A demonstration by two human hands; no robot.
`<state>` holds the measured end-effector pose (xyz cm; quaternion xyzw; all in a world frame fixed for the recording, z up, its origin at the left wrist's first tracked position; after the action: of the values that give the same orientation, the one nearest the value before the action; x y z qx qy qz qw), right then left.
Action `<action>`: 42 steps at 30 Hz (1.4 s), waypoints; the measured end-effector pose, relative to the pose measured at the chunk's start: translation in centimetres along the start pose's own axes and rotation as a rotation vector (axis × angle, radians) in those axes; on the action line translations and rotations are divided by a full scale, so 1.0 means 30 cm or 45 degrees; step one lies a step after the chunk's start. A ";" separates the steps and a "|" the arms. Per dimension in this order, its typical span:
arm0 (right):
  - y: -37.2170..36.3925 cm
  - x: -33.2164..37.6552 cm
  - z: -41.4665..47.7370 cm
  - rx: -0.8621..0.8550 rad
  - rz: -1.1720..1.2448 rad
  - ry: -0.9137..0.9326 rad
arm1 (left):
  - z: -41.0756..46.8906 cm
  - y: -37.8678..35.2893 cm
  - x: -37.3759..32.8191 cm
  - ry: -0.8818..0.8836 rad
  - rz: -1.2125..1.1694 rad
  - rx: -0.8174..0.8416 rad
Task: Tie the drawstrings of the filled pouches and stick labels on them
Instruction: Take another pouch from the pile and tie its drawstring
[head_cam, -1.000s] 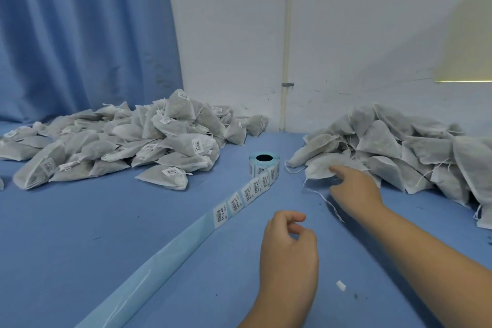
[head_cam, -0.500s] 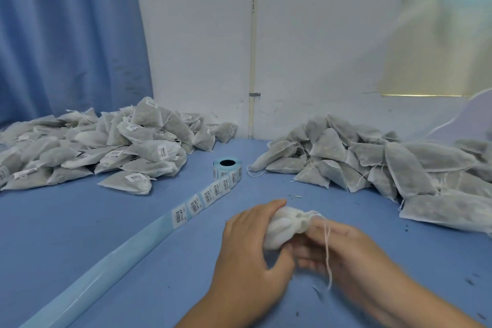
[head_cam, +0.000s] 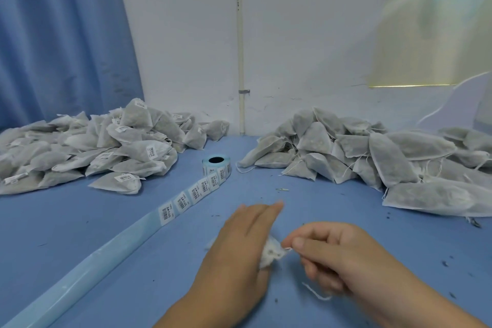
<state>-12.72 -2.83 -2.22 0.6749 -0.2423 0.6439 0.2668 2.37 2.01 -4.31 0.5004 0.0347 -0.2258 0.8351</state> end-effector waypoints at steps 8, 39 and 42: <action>0.049 0.037 -0.029 0.115 -0.048 0.174 | -0.020 -0.033 -0.088 0.086 -0.613 0.186; 0.141 0.035 -0.021 -0.528 -0.608 0.397 | 0.236 0.010 -0.135 0.540 -0.911 -0.235; 0.137 0.051 -0.032 -0.474 -0.642 0.475 | 0.233 0.011 -0.120 0.335 -0.440 -0.105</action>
<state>-16.10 -5.20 -0.47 0.5242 -0.1285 0.6147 0.5752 -1.90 -2.59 0.46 0.4777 0.2379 -0.2965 0.7920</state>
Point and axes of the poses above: each hand's wrist, its own z-axis towards the middle knuckle, its own y-axis out of the back of the hand, x = y × z, the point moved 3 cm from there along z, towards the middle knuckle, and after that the axes turned 7 degrees about x, right-handed, at the moved point
